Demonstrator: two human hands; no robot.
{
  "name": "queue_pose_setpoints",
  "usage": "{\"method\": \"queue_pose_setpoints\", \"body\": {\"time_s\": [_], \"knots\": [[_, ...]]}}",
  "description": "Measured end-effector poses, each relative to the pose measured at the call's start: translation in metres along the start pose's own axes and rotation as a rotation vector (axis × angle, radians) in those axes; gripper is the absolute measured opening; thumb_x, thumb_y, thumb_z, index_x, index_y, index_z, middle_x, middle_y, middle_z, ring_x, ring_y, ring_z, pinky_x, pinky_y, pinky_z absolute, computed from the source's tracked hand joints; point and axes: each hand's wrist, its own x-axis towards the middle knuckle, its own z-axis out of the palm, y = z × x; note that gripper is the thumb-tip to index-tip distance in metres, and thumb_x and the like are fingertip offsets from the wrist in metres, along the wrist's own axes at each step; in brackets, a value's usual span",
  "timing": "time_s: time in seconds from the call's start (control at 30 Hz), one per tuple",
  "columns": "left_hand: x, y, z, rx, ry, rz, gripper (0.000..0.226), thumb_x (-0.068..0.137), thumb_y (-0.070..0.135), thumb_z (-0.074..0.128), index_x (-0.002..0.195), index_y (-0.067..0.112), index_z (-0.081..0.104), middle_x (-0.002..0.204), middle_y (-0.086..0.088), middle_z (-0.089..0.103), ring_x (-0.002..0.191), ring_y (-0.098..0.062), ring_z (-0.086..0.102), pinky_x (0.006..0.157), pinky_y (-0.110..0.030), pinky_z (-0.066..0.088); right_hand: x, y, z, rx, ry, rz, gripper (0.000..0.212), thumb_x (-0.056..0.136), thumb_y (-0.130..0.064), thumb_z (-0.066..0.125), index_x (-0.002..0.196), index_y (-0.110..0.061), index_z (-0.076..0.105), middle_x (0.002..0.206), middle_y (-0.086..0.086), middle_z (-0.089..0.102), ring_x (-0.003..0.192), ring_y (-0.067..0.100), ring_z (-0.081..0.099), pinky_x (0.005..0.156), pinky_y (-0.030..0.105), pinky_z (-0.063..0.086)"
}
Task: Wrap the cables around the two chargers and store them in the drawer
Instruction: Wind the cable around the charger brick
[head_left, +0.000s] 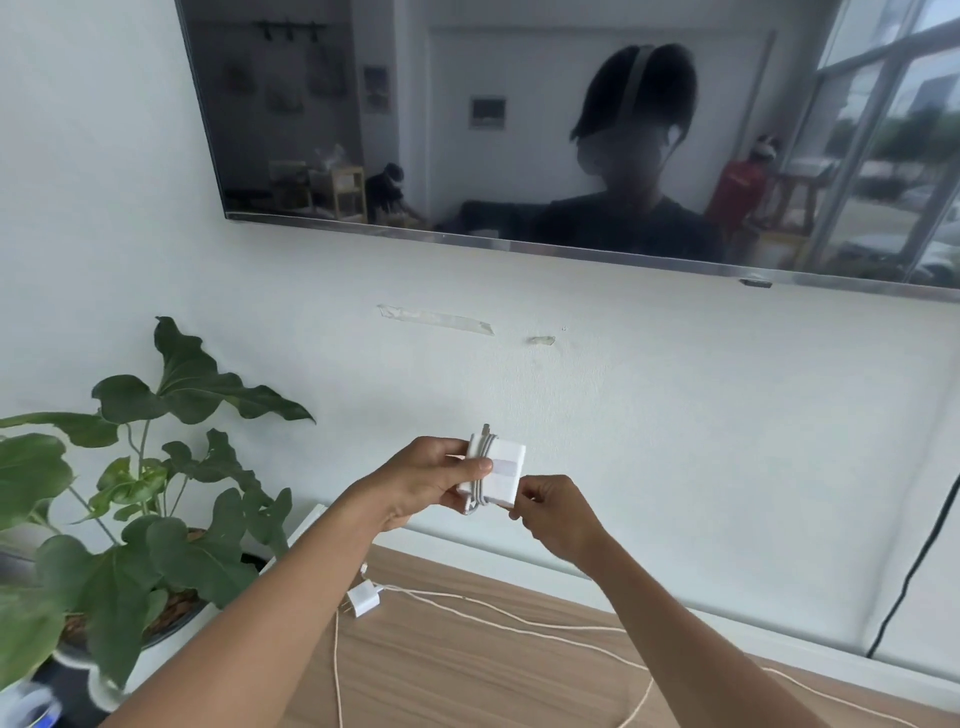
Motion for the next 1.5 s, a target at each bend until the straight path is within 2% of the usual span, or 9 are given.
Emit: {"method": "queue_pose_setpoints", "body": {"time_s": [0.2,0.4,0.53,0.73,0.93,1.1,1.27,1.37,1.5], "knots": [[-0.007,-0.004,-0.005,0.323,-0.171,0.003,0.028,0.089,0.022,0.068,0.116,0.012,0.069,0.110,-0.019,0.070,0.083,-0.025,0.065,0.074,-0.031,0.058,0.004,-0.024,-0.028,-0.178,-0.340,0.137,0.029,0.082,-0.001,0.052,0.060,-0.016,0.062,0.046,-0.006,0.045,0.045,0.010,0.033,0.045,0.018,0.027],[-0.010,-0.005,-0.007,0.323,-0.190,0.000,0.029,0.089,0.020,0.068,0.117,0.011,0.068,0.105,-0.017,0.071,0.084,-0.023,0.066,0.074,-0.031,0.057,0.001,-0.034,-0.044,-0.063,-0.490,0.163,0.040,0.086,-0.011,0.058,0.047,-0.020,0.052,0.051,-0.006,0.040,0.054,0.014,0.027,0.050,0.021,0.023],[-0.010,-0.007,-0.007,0.440,-0.274,-0.023,0.031,0.087,0.024,0.071,0.117,0.014,0.068,0.097,-0.011,0.067,0.081,-0.027,0.066,0.072,-0.031,0.057,0.004,-0.039,-0.049,-0.063,-0.515,0.265,0.037,0.090,-0.022,0.065,0.053,-0.019,0.068,0.060,-0.003,0.046,0.053,0.011,0.033,0.048,0.018,0.030],[-0.002,-0.011,-0.007,0.566,-0.165,0.005,0.030,0.085,0.029,0.072,0.114,0.020,0.069,0.097,-0.002,0.069,0.078,-0.029,0.069,0.081,-0.044,0.059,0.002,-0.047,-0.046,-0.048,-0.399,0.266,0.015,0.087,-0.013,0.066,0.074,-0.010,0.073,0.063,0.001,0.047,0.052,0.012,0.033,0.049,0.020,0.027],[0.004,-0.010,-0.006,0.699,0.082,0.084,0.033,0.083,0.035,0.072,0.113,0.022,0.068,0.101,-0.001,0.068,0.067,-0.011,0.062,0.070,-0.031,0.050,0.005,-0.062,-0.039,-0.039,-0.190,0.164,0.014,0.088,-0.011,0.062,0.089,-0.003,0.073,0.067,0.002,0.054,0.054,0.012,0.039,0.048,0.019,0.031],[0.012,-0.009,0.000,0.340,0.316,0.078,0.022,0.085,0.025,0.072,0.099,0.008,0.071,0.084,-0.008,0.067,0.059,-0.018,0.062,0.061,-0.032,0.058,0.001,-0.071,-0.024,-0.205,0.009,-0.098,0.020,0.092,-0.015,0.055,0.086,-0.010,0.074,0.066,-0.004,0.059,0.046,0.003,0.042,0.048,0.015,0.033],[0.012,0.002,0.005,-0.030,0.293,0.033,0.015,0.089,0.019,0.069,0.093,0.005,0.070,0.080,-0.010,0.069,0.058,-0.015,0.066,0.064,-0.032,0.061,-0.008,-0.065,-0.003,-0.438,0.181,-0.415,0.025,0.092,-0.011,0.049,0.100,-0.016,0.073,0.084,0.004,0.064,0.072,0.021,0.056,0.066,0.029,0.043],[0.011,0.005,0.007,-0.172,0.328,-0.009,0.021,0.089,0.021,0.068,0.091,0.000,0.069,0.076,-0.010,0.070,0.053,-0.015,0.066,0.056,-0.025,0.058,-0.011,-0.057,0.006,-0.498,0.255,-0.541,0.022,0.092,-0.017,0.049,0.099,-0.021,0.070,0.073,-0.003,0.050,0.060,0.021,0.049,0.056,0.033,0.044],[0.014,0.005,0.000,-0.223,0.379,-0.047,0.027,0.087,0.025,0.070,0.091,-0.001,0.069,0.075,-0.013,0.069,0.060,-0.022,0.066,0.059,-0.029,0.059,-0.016,-0.049,0.018,-0.546,0.296,-0.607,0.019,0.090,-0.015,0.051,0.098,-0.016,0.068,0.078,0.002,0.056,0.056,0.023,0.050,0.050,0.034,0.047]]}}
